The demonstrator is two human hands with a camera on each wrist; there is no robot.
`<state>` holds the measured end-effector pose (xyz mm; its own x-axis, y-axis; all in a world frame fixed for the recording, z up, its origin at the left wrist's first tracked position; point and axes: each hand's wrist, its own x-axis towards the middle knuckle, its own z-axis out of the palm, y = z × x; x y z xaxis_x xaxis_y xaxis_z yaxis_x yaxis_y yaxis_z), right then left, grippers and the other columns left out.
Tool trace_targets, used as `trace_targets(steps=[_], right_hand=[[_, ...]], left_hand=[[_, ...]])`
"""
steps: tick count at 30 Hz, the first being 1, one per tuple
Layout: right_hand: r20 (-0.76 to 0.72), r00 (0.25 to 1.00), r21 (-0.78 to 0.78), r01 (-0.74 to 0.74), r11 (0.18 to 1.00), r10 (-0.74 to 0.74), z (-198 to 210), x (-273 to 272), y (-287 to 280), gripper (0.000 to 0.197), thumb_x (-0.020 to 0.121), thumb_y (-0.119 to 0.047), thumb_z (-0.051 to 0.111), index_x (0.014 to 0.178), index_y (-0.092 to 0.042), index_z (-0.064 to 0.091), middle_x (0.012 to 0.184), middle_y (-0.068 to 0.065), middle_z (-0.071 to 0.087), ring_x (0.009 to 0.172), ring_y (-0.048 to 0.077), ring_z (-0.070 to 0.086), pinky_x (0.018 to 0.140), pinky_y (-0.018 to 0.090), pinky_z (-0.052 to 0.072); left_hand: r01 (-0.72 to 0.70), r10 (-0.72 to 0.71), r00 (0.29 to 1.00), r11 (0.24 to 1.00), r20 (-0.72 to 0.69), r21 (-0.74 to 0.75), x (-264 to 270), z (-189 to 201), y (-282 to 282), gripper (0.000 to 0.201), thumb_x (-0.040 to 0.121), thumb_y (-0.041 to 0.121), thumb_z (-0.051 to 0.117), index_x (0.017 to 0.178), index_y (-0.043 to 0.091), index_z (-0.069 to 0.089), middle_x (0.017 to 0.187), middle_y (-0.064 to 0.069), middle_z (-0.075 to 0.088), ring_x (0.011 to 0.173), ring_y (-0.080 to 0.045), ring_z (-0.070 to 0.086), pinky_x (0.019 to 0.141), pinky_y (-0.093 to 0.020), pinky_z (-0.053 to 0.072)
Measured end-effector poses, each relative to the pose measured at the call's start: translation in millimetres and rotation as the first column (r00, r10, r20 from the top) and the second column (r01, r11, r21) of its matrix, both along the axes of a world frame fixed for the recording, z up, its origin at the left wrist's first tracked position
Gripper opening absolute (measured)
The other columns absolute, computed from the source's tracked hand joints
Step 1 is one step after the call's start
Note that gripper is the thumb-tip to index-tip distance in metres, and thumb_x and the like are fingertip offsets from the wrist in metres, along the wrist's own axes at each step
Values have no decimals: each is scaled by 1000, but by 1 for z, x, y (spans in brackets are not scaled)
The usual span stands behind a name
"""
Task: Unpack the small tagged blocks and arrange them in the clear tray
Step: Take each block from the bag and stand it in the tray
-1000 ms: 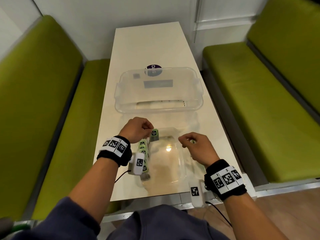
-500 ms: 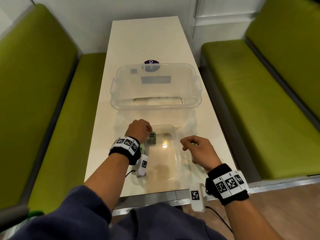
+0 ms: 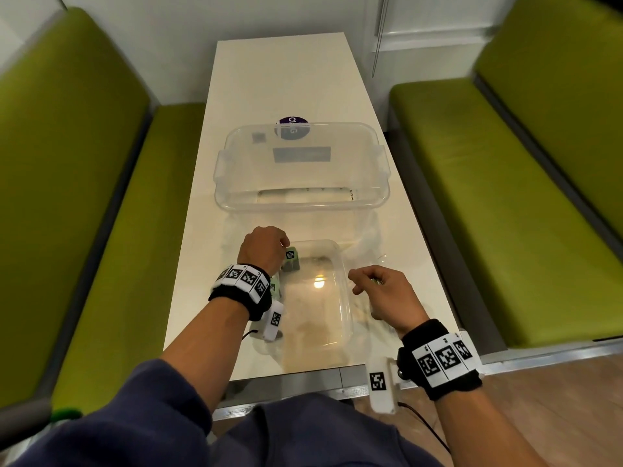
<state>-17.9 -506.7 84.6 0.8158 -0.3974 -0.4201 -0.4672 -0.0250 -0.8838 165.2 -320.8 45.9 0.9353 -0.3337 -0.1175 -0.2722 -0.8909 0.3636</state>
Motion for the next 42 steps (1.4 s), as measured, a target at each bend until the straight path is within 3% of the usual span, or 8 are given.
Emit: trace_targets(steps=[6,9,12,16,22,26,33,42], right_hand=[[-97,994,229,72,971,-50,6,1,1,41,99,-46,58,105,-8,72,84,9,67,61,17,54,57,30,47],[-114,988,432,141,891,-101,8,1,2,40,98,-37,61,110,1,67,71,11,66,70,21,60,63,32,56],[-85,985,572,174,802,-152,9,2,7,31,95,-19,66,112,7,64,77,16,69,73,29,65,80,43,63],[-58,987,581,157,799,-151,6,3,11,30,95,-9,60,120,8,61,101,28,68,88,40,68,102,53,51],[-19,991,521,123,845,-132,1,2,13,47,89,17,39,128,-3,55,108,29,64,93,42,62,103,60,46],[18,994,476,89,875,-111,2,-1,12,41,92,17,47,126,-5,53,108,24,65,89,35,65,83,41,58],[43,990,381,108,918,-134,3,-4,9,26,89,12,63,112,-1,63,107,23,72,84,27,71,67,31,60],[63,981,369,148,918,-183,2,-1,4,30,88,12,65,115,0,63,106,22,71,89,33,66,77,39,60]], left_hand=[[22,-28,998,995,-54,-100,-15,23,6,15,92,22,68,104,23,78,101,2,76,98,-20,68,81,-29,48],[102,-144,978,961,-152,-258,-36,49,0,15,93,32,71,101,23,79,94,7,76,86,-12,70,76,-24,49],[164,-314,880,905,-357,-392,-58,68,-7,27,93,48,69,97,23,78,85,6,78,74,-14,74,70,-29,60],[199,-425,749,876,-509,-438,-72,69,-11,35,92,51,70,102,17,77,89,0,79,76,-15,75,69,-26,60],[136,-394,775,867,-494,-479,-79,59,-11,23,86,25,84,101,14,70,78,-1,74,65,-14,67,64,-30,58],[90,-400,780,833,-482,-546,-80,60,-8,14,89,14,79,96,7,69,75,-1,70,63,-11,65,62,-26,56],[-73,-329,790,787,-517,-612,-78,55,3,16,88,12,80,97,5,69,82,-12,73,73,-22,71,70,-30,60],[-471,45,795,674,-604,-569,-57,32,18,9,87,-2,77,86,3,70,83,-16,71,67,-22,70,63,-24,61]])
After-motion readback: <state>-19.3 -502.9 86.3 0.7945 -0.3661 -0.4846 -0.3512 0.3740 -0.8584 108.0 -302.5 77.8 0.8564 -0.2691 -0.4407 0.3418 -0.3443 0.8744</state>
